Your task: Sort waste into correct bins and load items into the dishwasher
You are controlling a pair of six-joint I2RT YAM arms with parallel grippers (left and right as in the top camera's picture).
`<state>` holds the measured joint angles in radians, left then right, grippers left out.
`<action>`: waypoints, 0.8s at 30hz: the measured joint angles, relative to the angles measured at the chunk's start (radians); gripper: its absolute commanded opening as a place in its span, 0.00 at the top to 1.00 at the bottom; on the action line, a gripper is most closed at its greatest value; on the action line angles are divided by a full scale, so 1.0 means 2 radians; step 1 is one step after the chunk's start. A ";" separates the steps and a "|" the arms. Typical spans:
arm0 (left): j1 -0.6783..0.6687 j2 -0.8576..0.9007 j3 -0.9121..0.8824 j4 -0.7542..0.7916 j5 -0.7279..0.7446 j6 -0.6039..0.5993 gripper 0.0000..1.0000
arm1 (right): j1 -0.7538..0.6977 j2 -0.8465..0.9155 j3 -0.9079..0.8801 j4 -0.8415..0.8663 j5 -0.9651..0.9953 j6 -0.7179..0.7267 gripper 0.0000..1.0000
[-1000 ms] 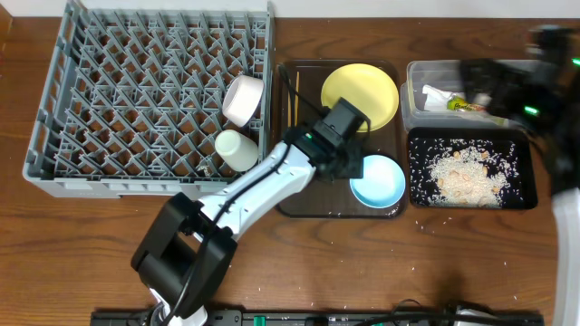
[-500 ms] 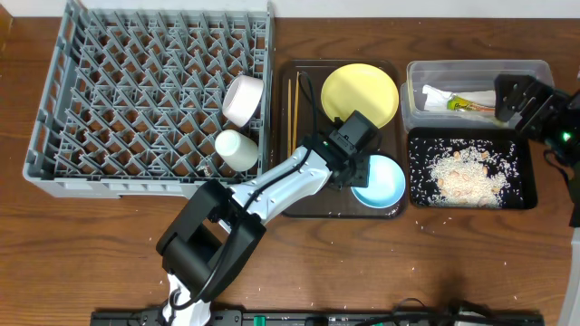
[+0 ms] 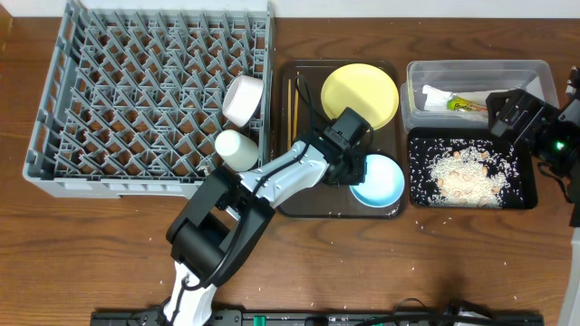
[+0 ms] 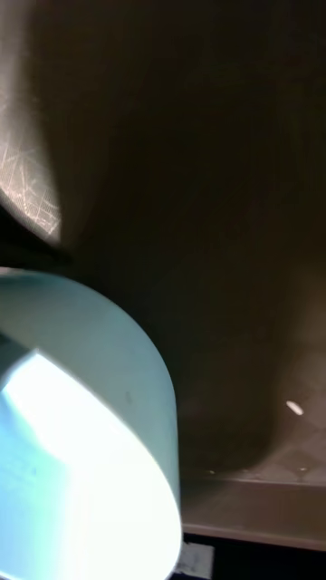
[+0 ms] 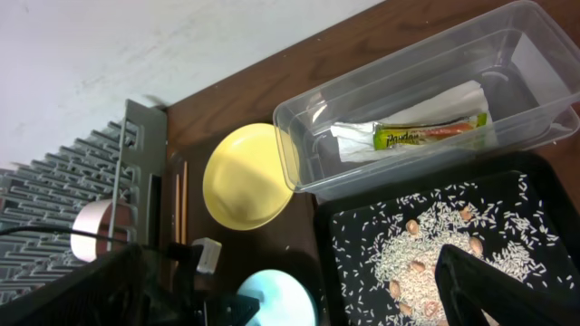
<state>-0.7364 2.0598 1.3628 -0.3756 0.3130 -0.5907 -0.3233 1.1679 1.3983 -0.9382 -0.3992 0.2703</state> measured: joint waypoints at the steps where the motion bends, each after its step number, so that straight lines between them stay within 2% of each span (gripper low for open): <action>1: 0.000 0.000 0.000 0.000 0.000 0.001 0.92 | 0.000 0.000 0.000 0.000 0.000 0.000 0.01; 6: 0.001 0.000 0.000 0.003 0.003 0.003 0.93 | 0.000 0.000 0.000 0.000 0.001 0.000 0.01; 13: 0.020 -0.033 0.000 -0.008 -0.007 0.038 0.93 | 0.000 0.000 0.000 0.000 0.002 0.000 0.01; 20: 0.063 -0.160 0.003 -0.016 -0.158 0.115 0.92 | 0.000 0.000 0.000 0.000 0.003 0.000 0.01; 24: 0.106 -0.197 0.034 -0.026 -0.240 0.167 0.93 | 0.000 0.000 0.000 0.000 0.003 0.000 0.01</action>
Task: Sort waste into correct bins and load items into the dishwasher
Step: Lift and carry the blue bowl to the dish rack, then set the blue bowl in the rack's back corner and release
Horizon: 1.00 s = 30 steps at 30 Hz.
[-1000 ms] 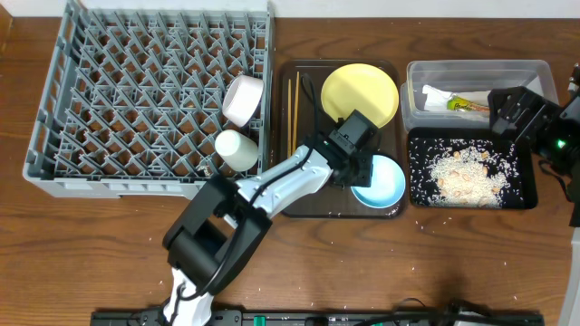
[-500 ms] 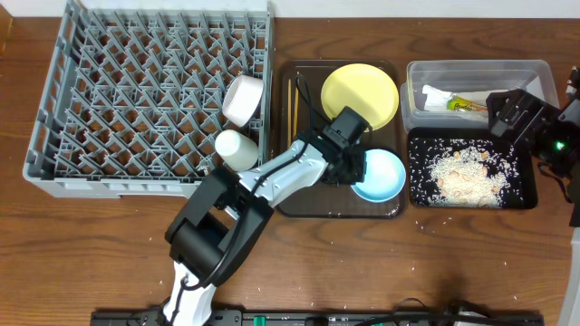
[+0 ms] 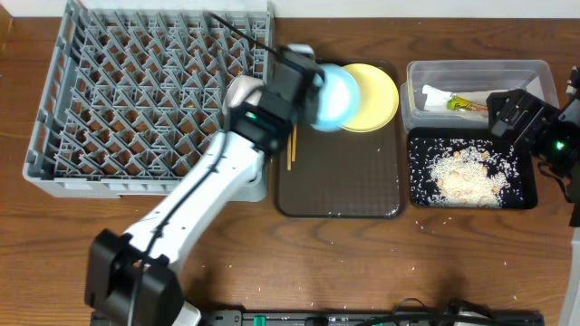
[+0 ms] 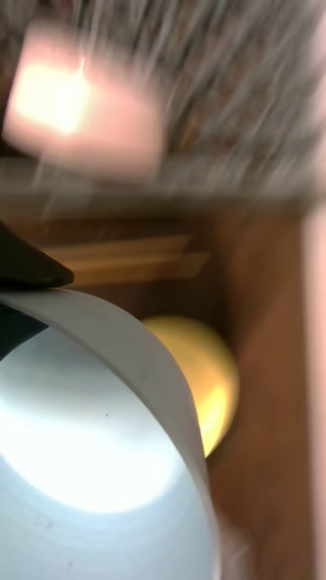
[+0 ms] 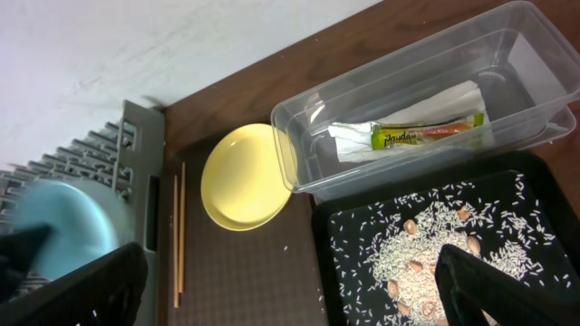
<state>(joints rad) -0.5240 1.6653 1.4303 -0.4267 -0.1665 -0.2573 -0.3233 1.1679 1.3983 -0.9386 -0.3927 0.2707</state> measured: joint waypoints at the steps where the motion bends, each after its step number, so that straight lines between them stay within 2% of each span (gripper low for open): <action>1: 0.011 -0.001 0.014 -0.007 -0.019 0.014 0.93 | 0.000 0.000 0.000 0.000 0.000 0.000 0.01; 5: 0.048 0.000 0.063 -0.013 -0.108 0.075 0.93 | 0.000 0.000 0.000 0.000 0.000 0.000 0.01; 7: 0.058 0.002 0.082 0.011 -0.155 0.109 0.93 | 0.000 0.000 0.000 0.000 0.000 0.000 0.01; 13: 0.076 0.031 0.110 0.181 -0.310 0.256 0.93 | 0.000 0.000 0.000 0.000 0.000 0.000 0.01; 14: 0.079 0.048 0.111 0.227 -0.342 0.302 0.93 | 0.000 0.000 0.000 0.000 0.000 0.000 0.01; 17: 0.082 0.085 0.113 0.293 -0.385 0.367 0.93 | 0.000 0.001 0.000 0.000 0.000 0.000 0.01; 18: 0.084 0.114 0.113 0.327 -0.408 0.412 0.93 | 0.000 0.001 0.000 0.000 0.000 0.000 0.01; 23: 0.088 0.208 0.113 0.397 -0.447 0.517 0.93 | 0.000 0.001 0.000 0.000 0.000 0.000 0.01; 30: 0.089 0.279 0.113 0.400 -0.463 0.567 0.92 | 0.000 0.001 0.000 0.000 0.000 0.000 0.01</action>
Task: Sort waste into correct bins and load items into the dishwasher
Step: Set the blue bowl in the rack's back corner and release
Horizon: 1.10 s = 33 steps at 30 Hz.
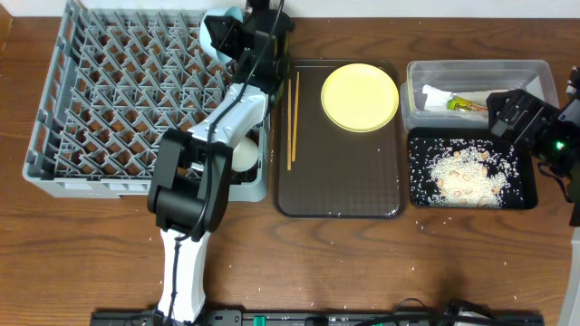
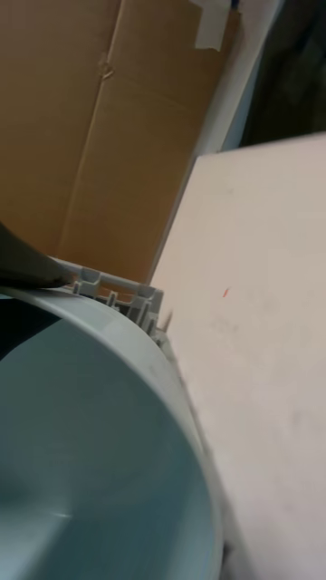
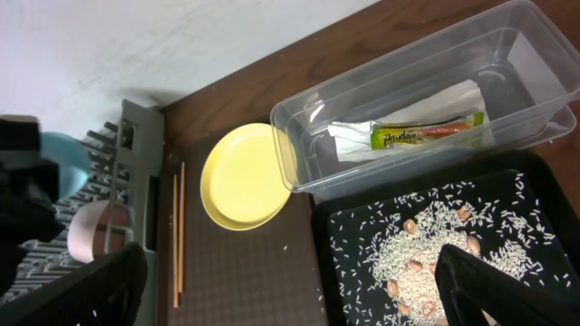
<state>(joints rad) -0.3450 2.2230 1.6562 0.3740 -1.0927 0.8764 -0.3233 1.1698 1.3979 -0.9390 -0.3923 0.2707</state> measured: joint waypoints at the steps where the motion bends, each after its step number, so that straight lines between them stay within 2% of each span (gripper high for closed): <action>1: 0.001 0.005 0.000 0.000 -0.002 0.002 0.93 | 0.000 0.000 0.000 0.000 0.000 0.000 0.01; 8: 0.005 0.011 0.000 0.002 -0.009 0.010 0.93 | 0.000 0.000 0.000 0.000 0.000 0.000 0.01; 16: -0.014 0.011 0.000 -0.032 -0.019 0.011 0.89 | 0.000 0.000 0.000 0.000 0.000 0.000 0.01; 18: -0.024 0.011 0.000 -0.036 -0.019 0.011 0.83 | 0.000 0.000 0.000 0.000 0.000 0.000 0.01; 20: -0.034 0.011 0.000 -0.041 -0.018 0.012 0.64 | 0.000 0.000 0.000 0.000 0.000 0.000 0.01; 22: -0.039 0.011 0.000 -0.042 -0.017 0.015 0.56 | 0.000 0.000 0.000 0.000 0.000 0.000 0.01; 29: -0.041 0.011 0.000 -0.041 -0.017 0.017 0.46 | 0.000 0.000 0.000 0.000 0.000 0.000 0.01; 33: -0.044 0.011 0.000 -0.041 -0.018 0.018 0.37 | 0.000 0.000 0.000 0.000 0.000 0.000 0.01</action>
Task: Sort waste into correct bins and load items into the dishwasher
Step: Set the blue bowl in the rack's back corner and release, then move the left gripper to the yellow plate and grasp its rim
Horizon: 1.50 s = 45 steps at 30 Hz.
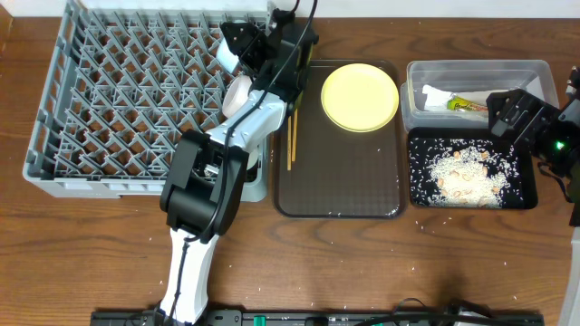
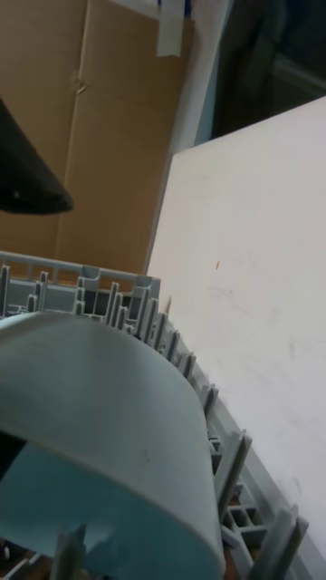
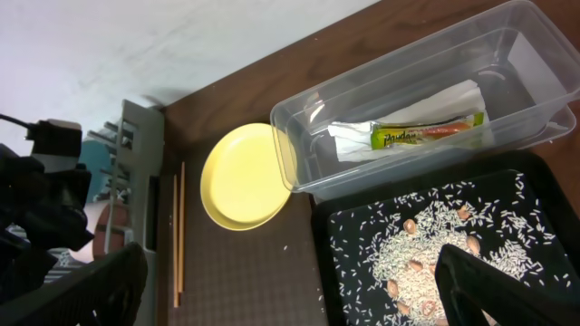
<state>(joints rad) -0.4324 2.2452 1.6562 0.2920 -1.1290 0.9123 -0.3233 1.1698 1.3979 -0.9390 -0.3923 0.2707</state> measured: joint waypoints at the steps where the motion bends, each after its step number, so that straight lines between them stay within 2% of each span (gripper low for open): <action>1: -0.001 0.000 0.000 0.000 0.000 0.001 0.33 | 0.000 0.000 0.000 0.000 0.000 0.000 0.01; 4: -0.008 0.000 0.000 0.000 0.000 -0.005 0.22 | 0.000 0.000 0.000 0.000 0.000 0.000 0.01; 8: -0.017 0.000 0.000 -0.001 0.000 -0.025 0.17 | 0.000 0.000 0.000 0.000 0.000 0.000 0.01; 27: -0.028 -0.010 0.019 -0.001 0.018 -0.068 0.13 | 0.000 0.000 0.000 0.000 0.000 0.000 0.01; 30: -0.030 -0.023 0.020 -0.034 0.030 -0.093 0.13 | 0.000 0.000 0.000 0.000 0.000 0.000 0.01; 33: -0.034 -0.037 0.023 -0.098 0.047 -0.130 0.13 | 0.000 0.000 0.000 0.000 0.000 0.000 0.01; 38: -0.040 -0.063 0.024 -0.230 0.126 -0.220 0.13 | 0.000 0.000 0.000 0.000 0.000 0.000 0.01; 41: -0.043 -0.093 0.024 -0.306 0.219 -0.285 0.14 | 0.000 0.000 0.000 -0.001 0.000 0.000 0.01; 45: -0.040 -0.146 0.025 -0.358 0.373 -0.395 0.14 | 0.000 0.000 0.000 0.000 0.000 0.000 0.01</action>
<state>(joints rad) -0.5129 1.9533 1.7054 -0.4244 -0.3824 0.1226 -0.3233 1.1698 1.3979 -0.9386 -0.3923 0.2710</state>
